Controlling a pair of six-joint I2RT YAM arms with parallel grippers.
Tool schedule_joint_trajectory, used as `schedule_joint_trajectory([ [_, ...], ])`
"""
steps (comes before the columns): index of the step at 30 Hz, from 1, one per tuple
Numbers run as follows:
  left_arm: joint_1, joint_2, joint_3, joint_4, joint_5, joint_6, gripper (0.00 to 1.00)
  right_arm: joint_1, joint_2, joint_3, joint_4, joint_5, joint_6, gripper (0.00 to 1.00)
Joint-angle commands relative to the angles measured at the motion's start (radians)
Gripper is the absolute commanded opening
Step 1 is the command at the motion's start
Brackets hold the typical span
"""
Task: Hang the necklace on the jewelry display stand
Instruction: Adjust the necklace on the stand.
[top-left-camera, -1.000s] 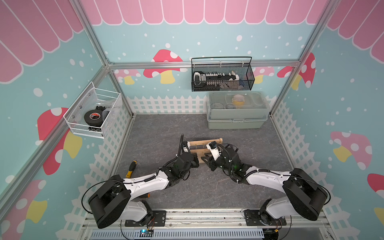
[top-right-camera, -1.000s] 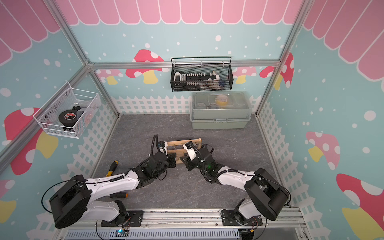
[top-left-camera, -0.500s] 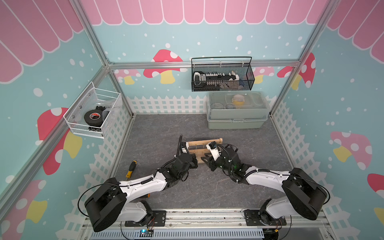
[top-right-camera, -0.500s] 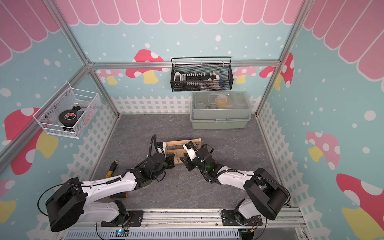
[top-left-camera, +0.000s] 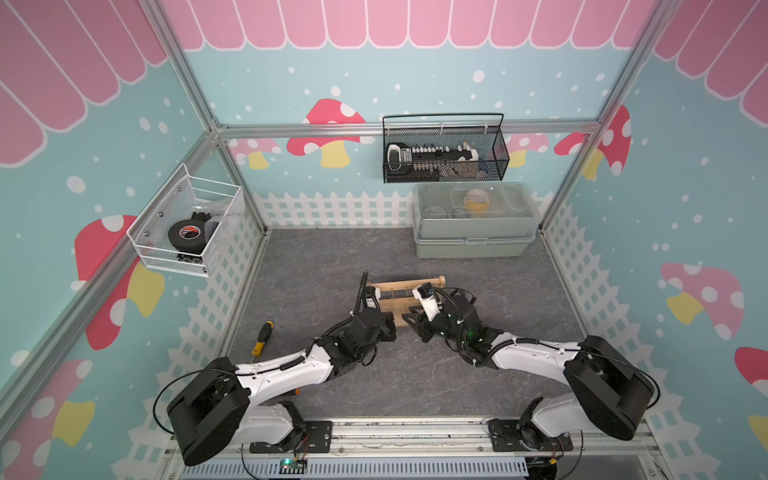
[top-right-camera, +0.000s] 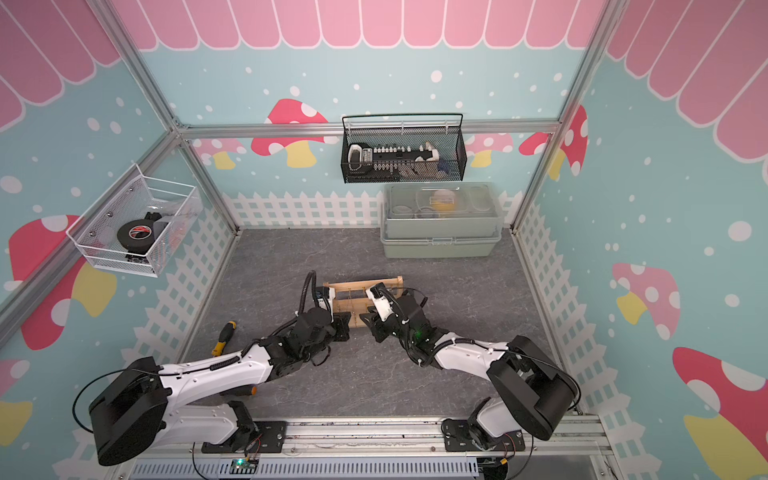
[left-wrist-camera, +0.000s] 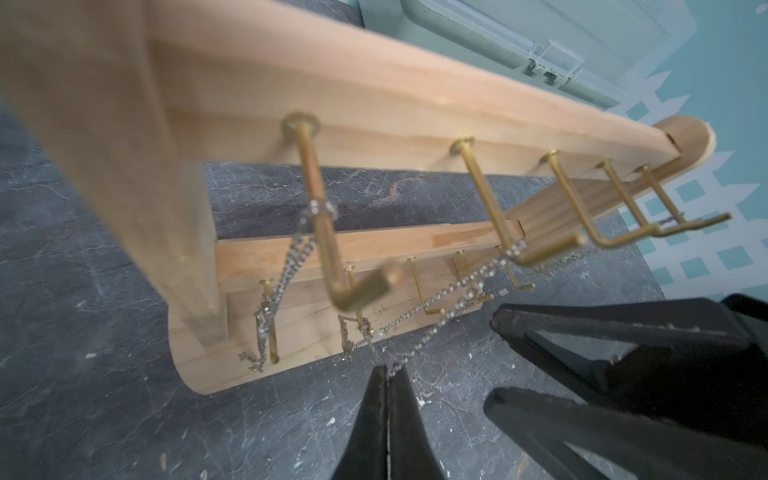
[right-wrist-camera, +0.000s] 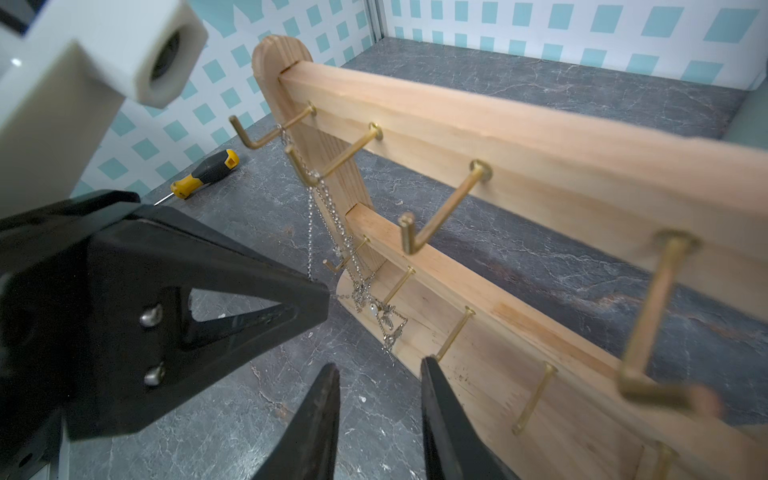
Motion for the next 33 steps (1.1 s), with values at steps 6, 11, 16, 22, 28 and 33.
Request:
schedule_joint_trajectory([
  [6, -0.005, 0.000, 0.034, -0.038, -0.001, 0.023, 0.00, 0.005, 0.004, 0.013, 0.002, 0.013, -0.011, 0.33],
  [11, -0.008, -0.005, 0.039, -0.047, 0.019, 0.021, 0.00, 0.005, 0.006, 0.017, 0.000, 0.015, -0.015, 0.33],
  [16, -0.020, 0.007, 0.058, -0.054, 0.043, 0.034, 0.00, 0.005, 0.013, 0.020, 0.001, 0.015, -0.015, 0.33],
  [22, -0.016, 0.037, 0.077, -0.056, -0.008, 0.031, 0.00, 0.005, 0.009, 0.017, 0.000, 0.014, -0.016, 0.33],
  [28, -0.010, 0.052, 0.095, -0.040, 0.000, 0.025, 0.00, 0.004, 0.008, 0.016, -0.008, 0.016, -0.025, 0.33],
  [33, -0.009, 0.022, 0.092, -0.023, -0.004, 0.036, 0.00, 0.005, 0.013, 0.017, -0.010, 0.018, -0.030, 0.33],
])
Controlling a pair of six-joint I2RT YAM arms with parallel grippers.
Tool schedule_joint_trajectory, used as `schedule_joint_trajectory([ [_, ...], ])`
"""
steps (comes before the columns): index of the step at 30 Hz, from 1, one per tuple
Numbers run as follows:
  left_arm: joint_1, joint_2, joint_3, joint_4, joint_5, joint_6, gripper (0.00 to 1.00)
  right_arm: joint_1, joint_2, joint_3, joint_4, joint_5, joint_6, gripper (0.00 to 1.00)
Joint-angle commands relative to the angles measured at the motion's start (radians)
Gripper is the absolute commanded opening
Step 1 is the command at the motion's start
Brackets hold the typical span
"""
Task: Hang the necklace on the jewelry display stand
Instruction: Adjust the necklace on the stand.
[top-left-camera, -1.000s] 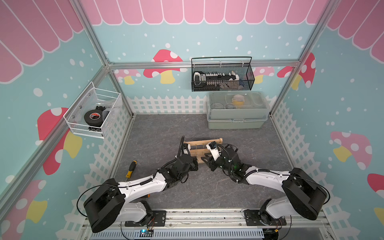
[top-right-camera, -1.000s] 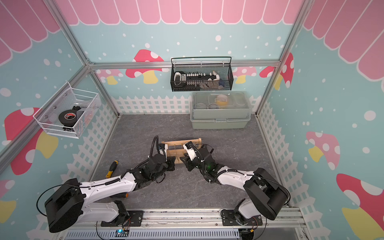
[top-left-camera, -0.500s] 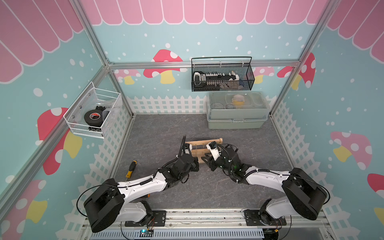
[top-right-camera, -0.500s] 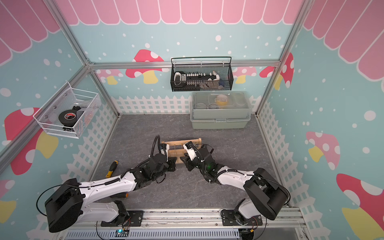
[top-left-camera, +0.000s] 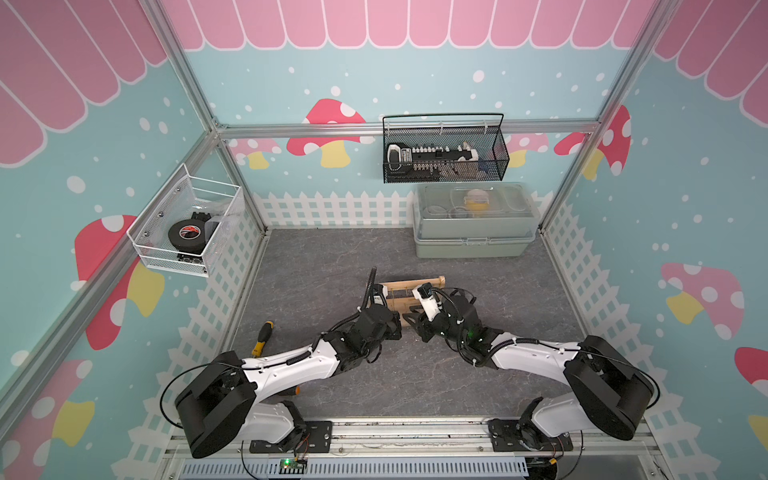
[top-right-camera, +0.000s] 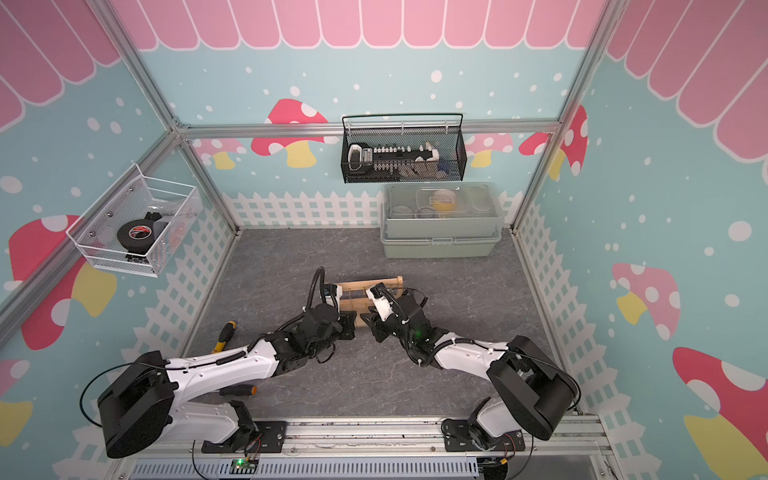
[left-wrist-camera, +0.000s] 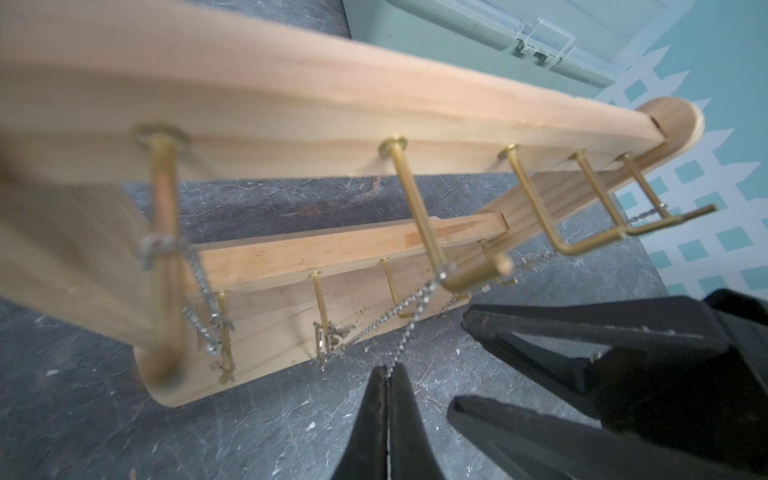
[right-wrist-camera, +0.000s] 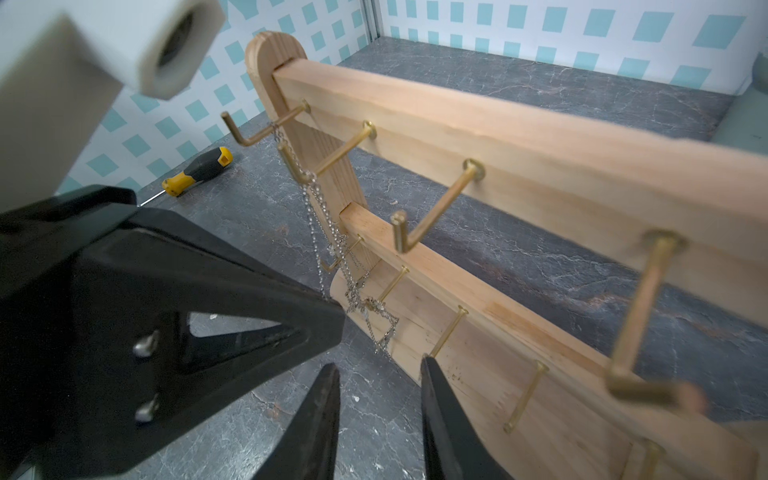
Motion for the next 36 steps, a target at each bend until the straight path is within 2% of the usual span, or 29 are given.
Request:
schedule_joint_trajectory([
  [1, 0.006, -0.030, 0.021, 0.023, -0.016, 0.022, 0.00, 0.006, 0.016, 0.017, -0.003, 0.002, -0.011, 0.33],
  [12, 0.009, -0.004, 0.029, 0.037, -0.016, 0.021, 0.00, 0.005, 0.007, 0.009, 0.001, 0.004, -0.013, 0.33],
  [21, 0.021, -0.035, 0.003, -0.037, -0.090, 0.011, 0.00, 0.005, 0.004, 0.009, -0.003, 0.005, -0.015, 0.33],
  [36, 0.069, -0.010, -0.014, -0.008, -0.056, 0.016, 0.00, 0.005, 0.007, 0.014, -0.005, 0.002, -0.012, 0.33],
])
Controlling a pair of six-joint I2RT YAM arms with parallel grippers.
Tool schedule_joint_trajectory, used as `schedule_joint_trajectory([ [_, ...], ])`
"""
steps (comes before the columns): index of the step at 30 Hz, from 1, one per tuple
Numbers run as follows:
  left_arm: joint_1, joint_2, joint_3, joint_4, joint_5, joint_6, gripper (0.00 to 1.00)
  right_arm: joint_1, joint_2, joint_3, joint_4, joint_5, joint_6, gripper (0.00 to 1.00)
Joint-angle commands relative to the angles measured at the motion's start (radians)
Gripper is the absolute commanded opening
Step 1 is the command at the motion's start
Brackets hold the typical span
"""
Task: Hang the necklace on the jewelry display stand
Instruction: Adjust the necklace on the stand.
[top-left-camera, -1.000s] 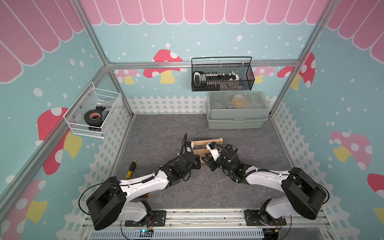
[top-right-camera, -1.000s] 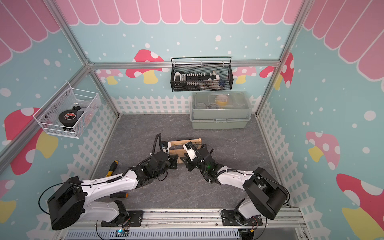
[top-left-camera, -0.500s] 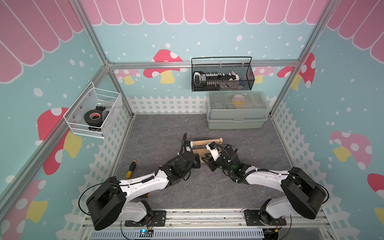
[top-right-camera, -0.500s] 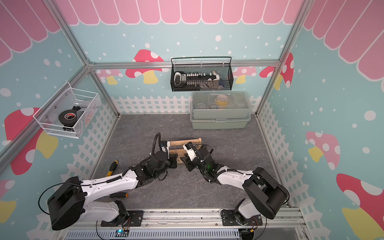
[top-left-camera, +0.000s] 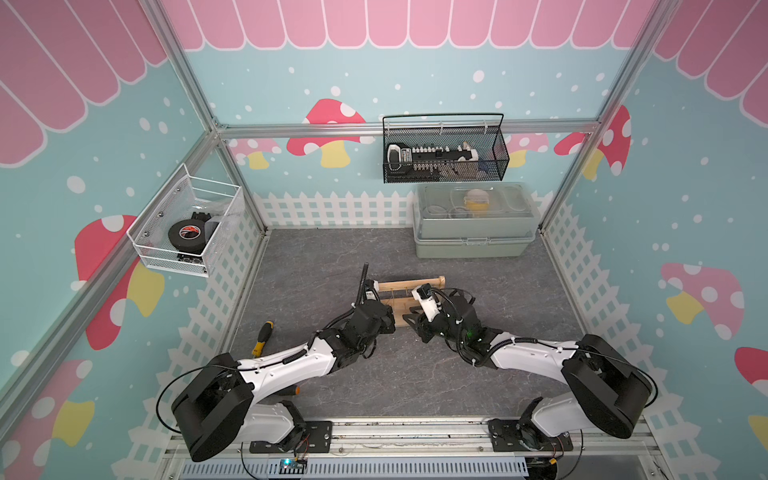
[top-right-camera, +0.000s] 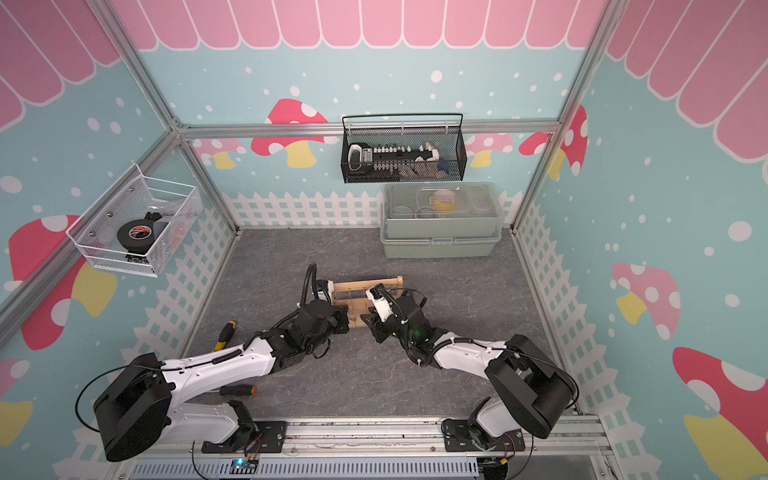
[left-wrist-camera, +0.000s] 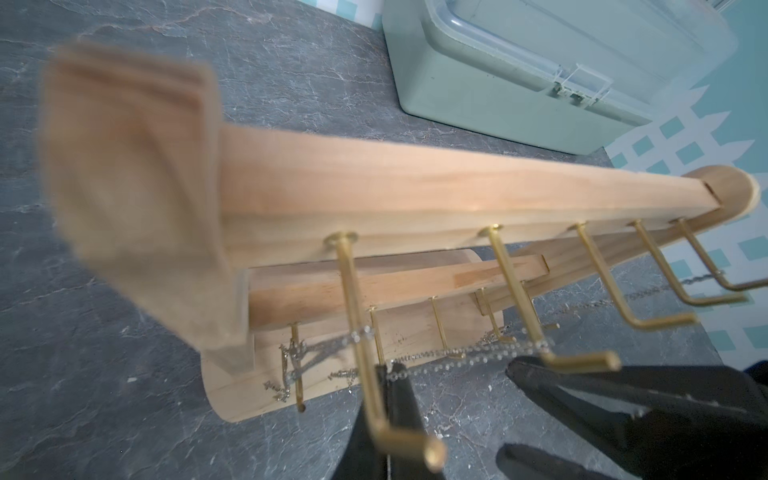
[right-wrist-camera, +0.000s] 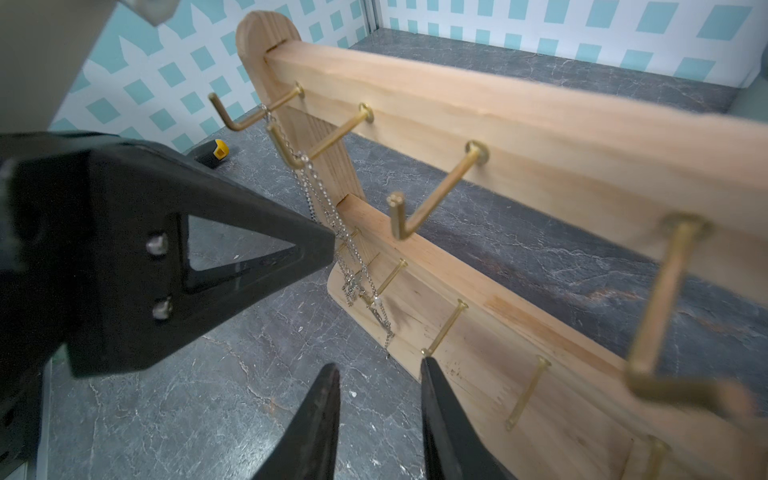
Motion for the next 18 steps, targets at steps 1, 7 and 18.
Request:
schedule_joint_trajectory([
  [1, 0.014, 0.009, -0.010, 0.007, 0.027, 0.009, 0.00, 0.005, -0.003, 0.015, -0.001, 0.003, -0.006, 0.33],
  [7, 0.017, 0.019, -0.009, 0.019, 0.046, 0.005, 0.02, 0.005, -0.006, 0.013, -0.003, 0.005, -0.007, 0.33],
  [18, 0.015, -0.021, -0.023, 0.001, 0.051, 0.001, 0.12, 0.005, -0.015, 0.006, -0.007, 0.005, -0.008, 0.33],
])
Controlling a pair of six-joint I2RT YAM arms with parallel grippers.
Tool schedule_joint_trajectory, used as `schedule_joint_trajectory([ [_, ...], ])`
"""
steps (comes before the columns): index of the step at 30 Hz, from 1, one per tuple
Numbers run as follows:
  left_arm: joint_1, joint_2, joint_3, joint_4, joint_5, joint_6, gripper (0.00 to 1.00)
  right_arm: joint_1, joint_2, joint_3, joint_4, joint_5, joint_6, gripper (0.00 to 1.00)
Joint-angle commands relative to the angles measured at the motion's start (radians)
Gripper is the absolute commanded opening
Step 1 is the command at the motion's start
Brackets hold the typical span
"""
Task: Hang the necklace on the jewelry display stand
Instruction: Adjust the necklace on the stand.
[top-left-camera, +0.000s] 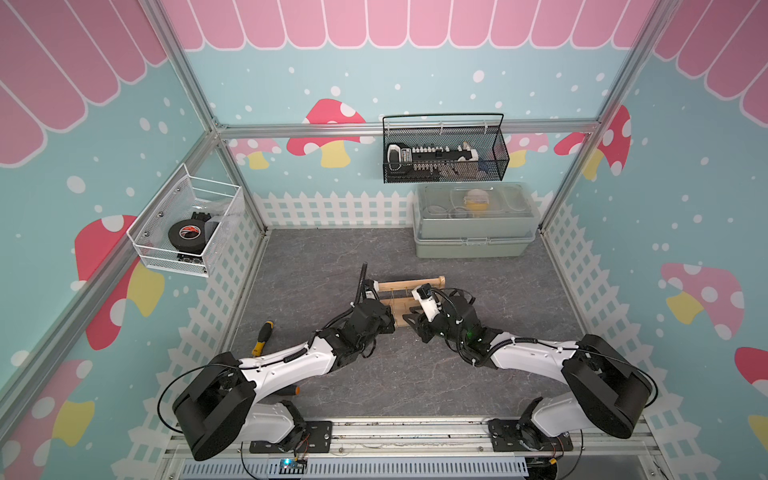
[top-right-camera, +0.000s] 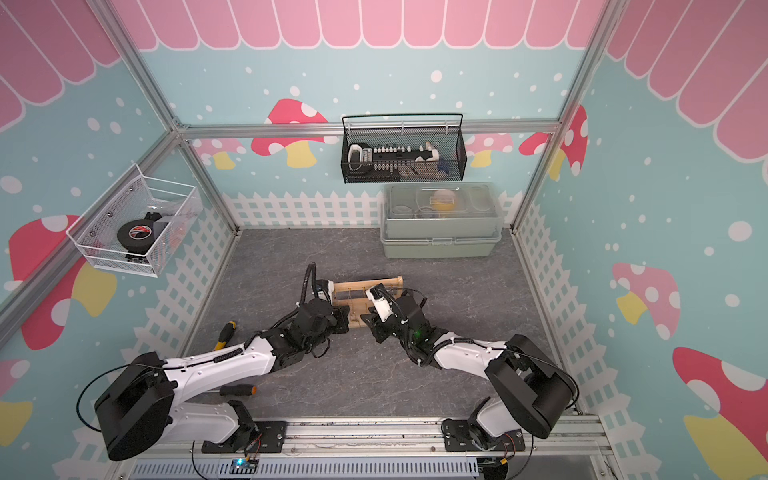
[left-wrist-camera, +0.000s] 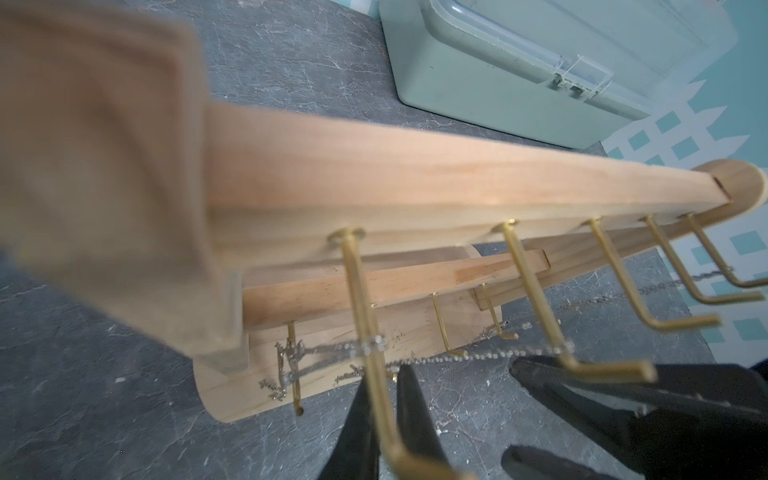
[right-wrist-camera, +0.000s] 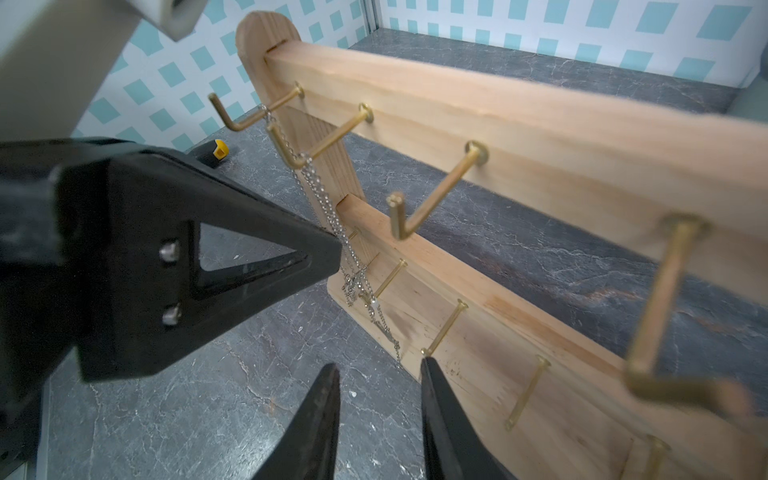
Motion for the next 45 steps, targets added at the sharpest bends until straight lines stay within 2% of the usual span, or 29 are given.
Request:
schedule_joint_trajectory([
  [1, 0.002, -0.028, -0.014, -0.007, 0.008, 0.005, 0.12, 0.005, -0.015, 0.007, -0.007, 0.006, -0.006, 0.33],
  [11, -0.002, -0.090, -0.041, -0.008, 0.011, -0.012, 0.12, 0.005, -0.016, 0.009, -0.011, 0.003, -0.008, 0.33],
  [27, -0.013, -0.244, -0.096, -0.178, -0.034, -0.016, 0.13, 0.007, -0.035, 0.032, -0.063, -0.013, -0.028, 0.34],
  [39, 0.108, -0.212, -0.144, -0.062, 0.090, 0.019, 0.16, 0.028, -0.009, 0.054, -0.067, -0.011, -0.035, 0.34],
  [45, 0.124, -0.190, -0.149, 0.020, 0.162, 0.029, 0.16, 0.028, 0.011, 0.063, -0.065, -0.011, -0.039, 0.34],
])
